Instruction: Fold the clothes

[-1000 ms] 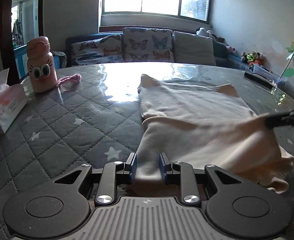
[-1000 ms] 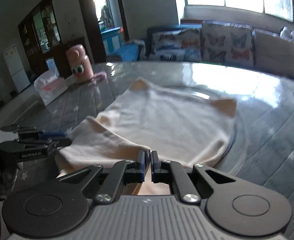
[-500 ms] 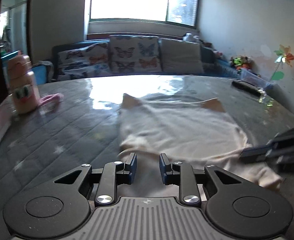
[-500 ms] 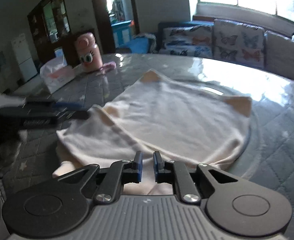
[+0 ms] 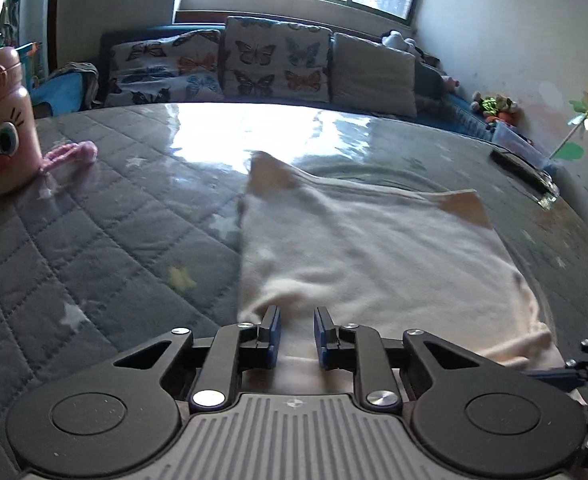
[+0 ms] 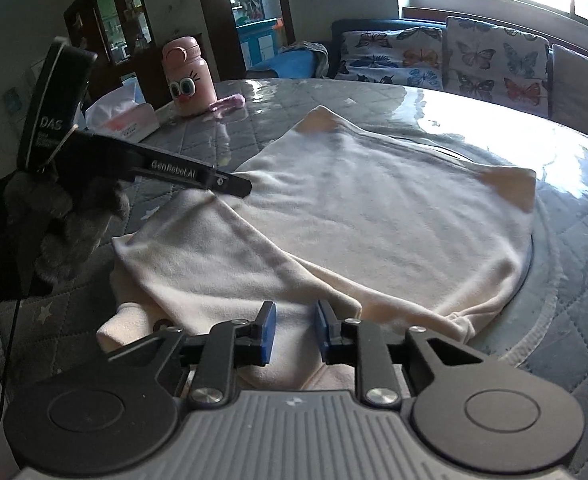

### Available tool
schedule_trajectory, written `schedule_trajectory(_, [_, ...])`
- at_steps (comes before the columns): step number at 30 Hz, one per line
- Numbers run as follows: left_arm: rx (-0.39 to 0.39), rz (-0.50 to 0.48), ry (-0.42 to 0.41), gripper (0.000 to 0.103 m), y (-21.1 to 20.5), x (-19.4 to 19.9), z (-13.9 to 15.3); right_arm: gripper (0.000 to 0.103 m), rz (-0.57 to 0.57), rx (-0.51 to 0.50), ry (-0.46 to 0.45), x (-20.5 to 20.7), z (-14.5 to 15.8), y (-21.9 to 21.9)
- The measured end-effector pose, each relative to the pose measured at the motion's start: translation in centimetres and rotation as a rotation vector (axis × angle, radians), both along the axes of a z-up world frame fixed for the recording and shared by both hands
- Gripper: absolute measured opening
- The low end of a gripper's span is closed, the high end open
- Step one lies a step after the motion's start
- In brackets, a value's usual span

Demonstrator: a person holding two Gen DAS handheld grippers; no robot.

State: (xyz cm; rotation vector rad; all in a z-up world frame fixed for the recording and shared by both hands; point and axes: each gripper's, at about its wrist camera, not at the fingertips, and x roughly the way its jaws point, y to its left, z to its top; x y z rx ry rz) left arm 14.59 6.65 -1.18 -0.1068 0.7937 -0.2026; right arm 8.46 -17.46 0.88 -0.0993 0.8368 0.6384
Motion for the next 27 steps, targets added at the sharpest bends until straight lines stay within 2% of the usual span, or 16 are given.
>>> schedule_trajectory(4, [-0.014,0.015,-0.002,0.019,1.0,0.2,-0.1,0.022,0.006,0.004,0.002,0.1,-0.1,-0.2])
schedule_trajectory(12, [0.065,-0.03,-0.075,0.018,0.3,-2.2,1.6,0.022,0.015,-0.008,-0.017,-0.1,0.4,-0.4])
schedule_trajectory(15, [0.093,-0.094,-0.121,0.02,-0.4,-4.4,2.7,0.022,0.008,-0.003,-0.015,0.2,0.3,-0.4])
schedule_trajectory(21, [0.222,-0.246,-0.181,0.028,-2.1,-9.1,3.1,0.022,0.016,-0.023,-0.035,0.0,0.7,-0.1])
schedule_trajectory(27, [0.311,-0.36,-0.201,0.034,-2.3,-13.4,2.6,0.026,0.018,-0.067,-0.041,0.5,0.1,-0.1])
